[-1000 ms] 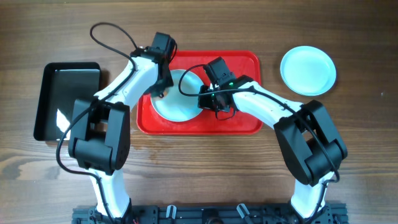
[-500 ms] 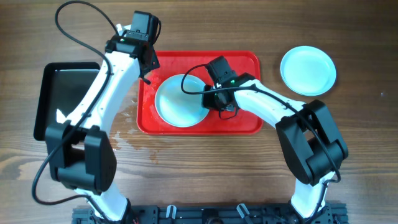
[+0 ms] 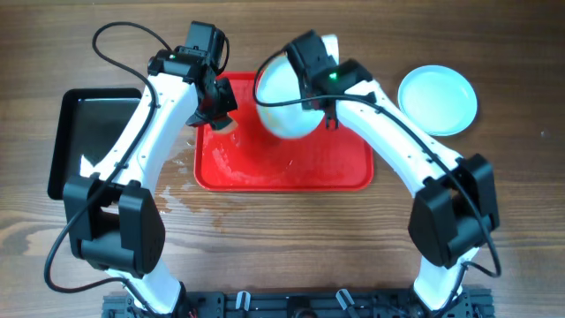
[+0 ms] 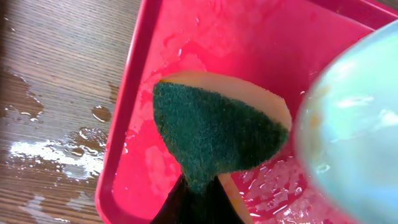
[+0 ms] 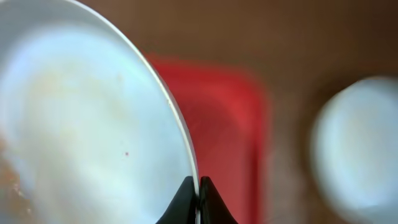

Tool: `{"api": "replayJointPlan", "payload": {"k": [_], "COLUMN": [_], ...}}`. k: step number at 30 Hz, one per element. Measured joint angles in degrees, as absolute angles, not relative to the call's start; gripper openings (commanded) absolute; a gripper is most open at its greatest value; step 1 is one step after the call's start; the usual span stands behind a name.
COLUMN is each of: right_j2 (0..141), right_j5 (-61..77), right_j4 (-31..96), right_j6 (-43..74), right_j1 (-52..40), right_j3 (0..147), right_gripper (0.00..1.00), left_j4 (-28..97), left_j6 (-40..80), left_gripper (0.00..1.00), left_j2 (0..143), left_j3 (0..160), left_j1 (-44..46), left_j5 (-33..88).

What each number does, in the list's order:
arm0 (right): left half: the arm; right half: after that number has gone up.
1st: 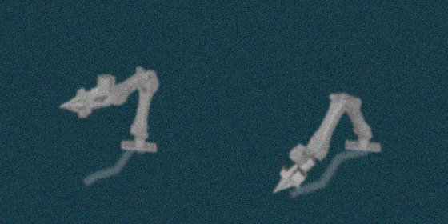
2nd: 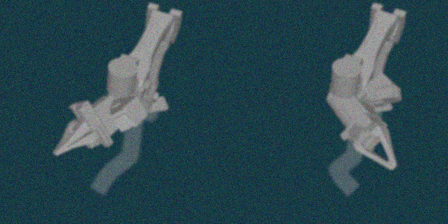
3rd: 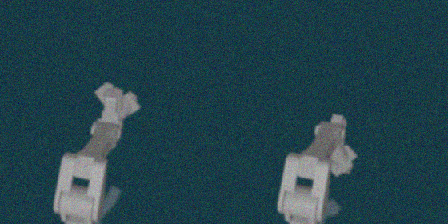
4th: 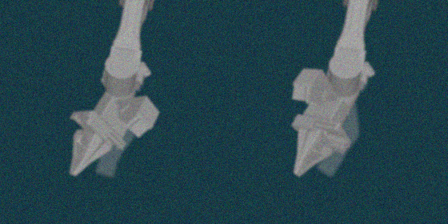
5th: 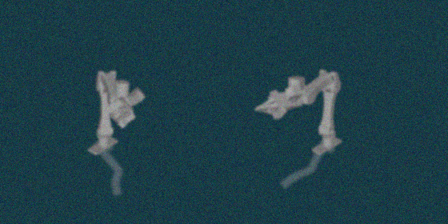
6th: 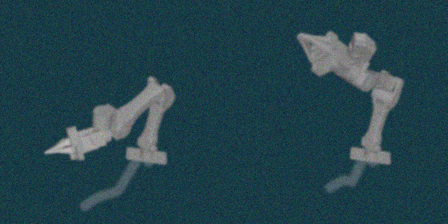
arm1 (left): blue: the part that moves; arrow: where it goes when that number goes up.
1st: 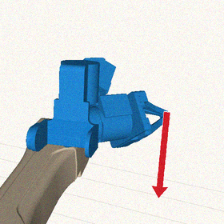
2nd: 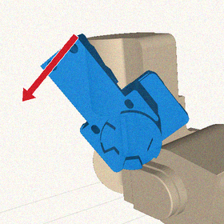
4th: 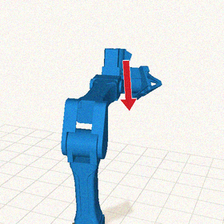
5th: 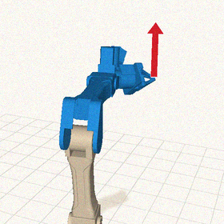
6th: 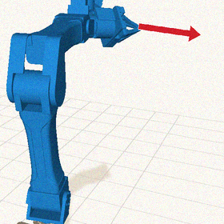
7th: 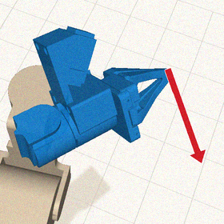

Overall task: Clean dirty plates on tray and stack at the side
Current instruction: 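Lift the scrubbed plate by its rim with the right gripper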

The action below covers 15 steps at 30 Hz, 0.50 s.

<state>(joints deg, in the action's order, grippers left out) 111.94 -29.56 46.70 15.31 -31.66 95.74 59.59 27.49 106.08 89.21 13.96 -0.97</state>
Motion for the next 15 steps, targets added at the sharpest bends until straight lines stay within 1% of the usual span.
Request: {"api": "replayJointPlan", "payload": {"k": [5, 6, 9, 13, 14, 15], "right_j2": [111.3, 111.3, 111.3, 111.3, 111.3, 111.3], "right_j5": [-45.4, -49.9, -55.6, -60.3, -61.4, -63.2], "right_j4": [42.7, 41.5, 38.1, 37.1, 37.1, 36.9], "right_j6": [3.6, -0.5, -6.8, -12.5, -13.5, -14.4], "right_j1": [-34.1, -35.1, -36.5, -38.4, -38.8, -39.3], "right_j3": [96.3, 96.3, 96.3, 96.3, 96.3, 96.3], "right_gripper": [0.04, 0.04, 0.04, 0.04, 0.04, 0.04], "left_j4": [58.8, 57.6, 56.5, 56.5, 56.4, 56.4], "left_j6": [27.5, 27.5, 27.5, 27.5, 27.5, 27.5], "left_gripper": [0.04, 0.04, 0.04, 0.04, 0.04, 0.07], "left_j2": [106.3, 106.3, 106.3, 106.5, 106.6, 106.6], "left_j3": [88.4, 87.6, 86.3, 85.7, 85.7, 85.7], "left_j1": [14.0, 14.0, 14.0, 14.0, 14.0, 14.0], "left_j5": [-0.4, -0.3, -0.3, -0.1, -0.1, -0.1]}}
